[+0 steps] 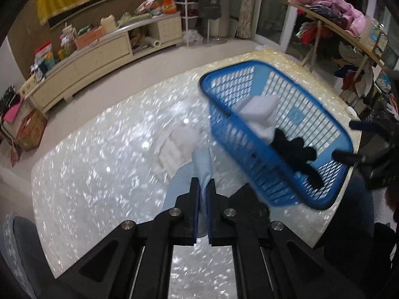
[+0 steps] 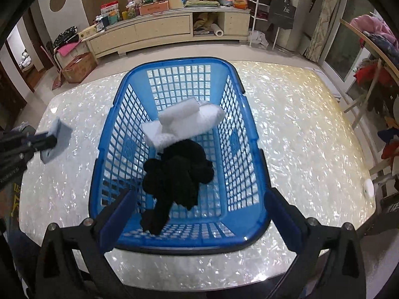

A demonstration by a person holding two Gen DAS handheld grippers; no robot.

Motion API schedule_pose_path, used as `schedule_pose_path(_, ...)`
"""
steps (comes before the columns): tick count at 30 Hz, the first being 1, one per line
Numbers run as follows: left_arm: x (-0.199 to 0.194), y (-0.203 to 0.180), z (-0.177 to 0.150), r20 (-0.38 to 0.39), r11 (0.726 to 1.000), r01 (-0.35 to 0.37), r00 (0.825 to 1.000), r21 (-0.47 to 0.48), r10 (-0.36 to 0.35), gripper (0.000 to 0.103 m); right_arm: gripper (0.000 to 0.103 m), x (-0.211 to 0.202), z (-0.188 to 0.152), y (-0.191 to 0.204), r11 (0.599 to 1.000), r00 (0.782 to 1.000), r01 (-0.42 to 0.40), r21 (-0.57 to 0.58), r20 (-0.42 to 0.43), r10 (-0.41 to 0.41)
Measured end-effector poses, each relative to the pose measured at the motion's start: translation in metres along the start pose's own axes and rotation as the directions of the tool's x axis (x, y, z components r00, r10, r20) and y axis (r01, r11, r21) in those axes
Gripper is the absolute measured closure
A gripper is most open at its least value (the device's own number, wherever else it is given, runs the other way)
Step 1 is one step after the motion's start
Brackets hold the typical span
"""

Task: Organize soft objects
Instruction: 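Carry the light blue cloth over the basket with the left gripper, then open the left gripper to drop the light blue cloth into the basket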

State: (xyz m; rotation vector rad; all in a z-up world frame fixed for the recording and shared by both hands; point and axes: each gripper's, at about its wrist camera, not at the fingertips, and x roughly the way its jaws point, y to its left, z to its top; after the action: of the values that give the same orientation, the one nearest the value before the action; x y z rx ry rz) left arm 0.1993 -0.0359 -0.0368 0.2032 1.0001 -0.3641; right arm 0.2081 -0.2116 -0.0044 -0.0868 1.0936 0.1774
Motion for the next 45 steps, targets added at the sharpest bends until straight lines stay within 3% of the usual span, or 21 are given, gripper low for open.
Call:
schedule_pose_path(13, 0.017, -0.055, 0.063, 0.024, 0.992, 0.000, 1.000, 0.125, -0.003, 0.099, 0.000, -0.002, -0.010, -0.032, 0.999, 0.999, -0.005, 0.046, 0.037, 0.003)
schedule_pose_path(18, 0.033, -0.072, 0.082, 0.028, 0.987, 0.036, 0.999, 0.157, -0.040, 0.099, 0.000, 0.003, -0.005, -0.044, 0.998, 0.999, 0.022, 0.058, 0.042, -0.024)
schedule_pose_path(34, 0.094, -0.107, 0.100, -0.044, 0.966, 0.140, 0.990, 0.219, -0.134, 0.099, 0.000, 0.023, 0.001, -0.057, 0.997, 1.000, -0.011, 0.077, 0.022, 0.010)
schedule_pose_path(45, 0.126, -0.115, 0.106, -0.089, 0.965, 0.160, 0.986, 0.206, -0.144, 0.099, 0.000, 0.036, 0.004, -0.059, 0.996, 1.000, -0.028, 0.087, -0.002, 0.028)
